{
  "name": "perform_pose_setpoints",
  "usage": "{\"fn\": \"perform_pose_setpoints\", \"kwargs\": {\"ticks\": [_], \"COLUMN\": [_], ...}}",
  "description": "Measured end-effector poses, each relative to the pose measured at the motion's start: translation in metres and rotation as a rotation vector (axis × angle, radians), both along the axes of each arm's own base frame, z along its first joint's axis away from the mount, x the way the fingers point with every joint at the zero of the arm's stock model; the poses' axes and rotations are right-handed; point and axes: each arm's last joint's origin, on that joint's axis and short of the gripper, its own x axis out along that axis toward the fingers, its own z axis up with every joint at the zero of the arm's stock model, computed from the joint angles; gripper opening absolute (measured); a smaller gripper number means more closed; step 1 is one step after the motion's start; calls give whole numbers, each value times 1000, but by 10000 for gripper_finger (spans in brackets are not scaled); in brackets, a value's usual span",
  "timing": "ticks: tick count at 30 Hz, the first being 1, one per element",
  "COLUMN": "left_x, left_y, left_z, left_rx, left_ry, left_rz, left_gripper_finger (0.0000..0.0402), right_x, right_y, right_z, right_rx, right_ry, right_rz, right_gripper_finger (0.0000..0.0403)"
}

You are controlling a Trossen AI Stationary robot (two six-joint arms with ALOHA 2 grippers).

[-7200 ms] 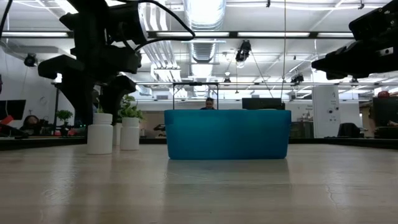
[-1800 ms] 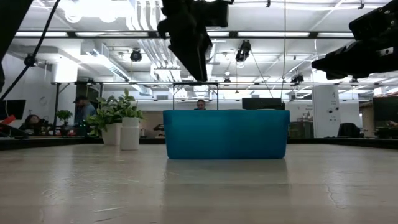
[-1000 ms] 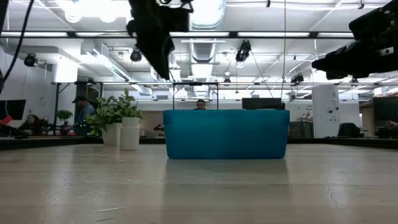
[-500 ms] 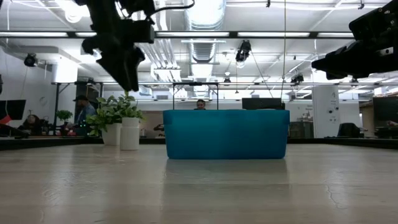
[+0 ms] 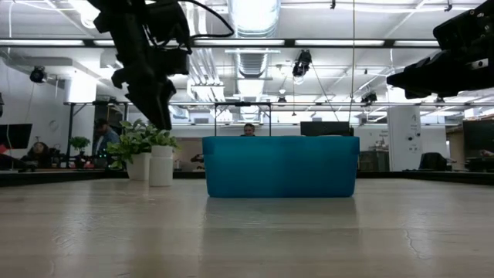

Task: Pick and place pill bottles into a basket
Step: Put the white pill bottle into the blue bin

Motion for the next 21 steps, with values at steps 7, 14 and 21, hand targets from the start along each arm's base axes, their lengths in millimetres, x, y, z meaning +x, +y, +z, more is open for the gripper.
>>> {"fn": "perform_pose_setpoints", "kwargs": {"ticks": [7,14,21], "left_x": [-1,-1,1], "left_y": [5,7,9], "left_z": [-1,-8,-15], "left_rx": [-32,-25,-26], "left_ry": [-14,-26,-37], "left_rz": [2,-6,1], "left_gripper_finger": [204,204,204], "right_x": [0,0,0], "right_y": [0,0,0], "right_z": [0,0,0], "right_rx": [0,0,0], "right_ry": [0,0,0], "right_rz": [0,0,0], "right_gripper_finger": [8,8,8]}}
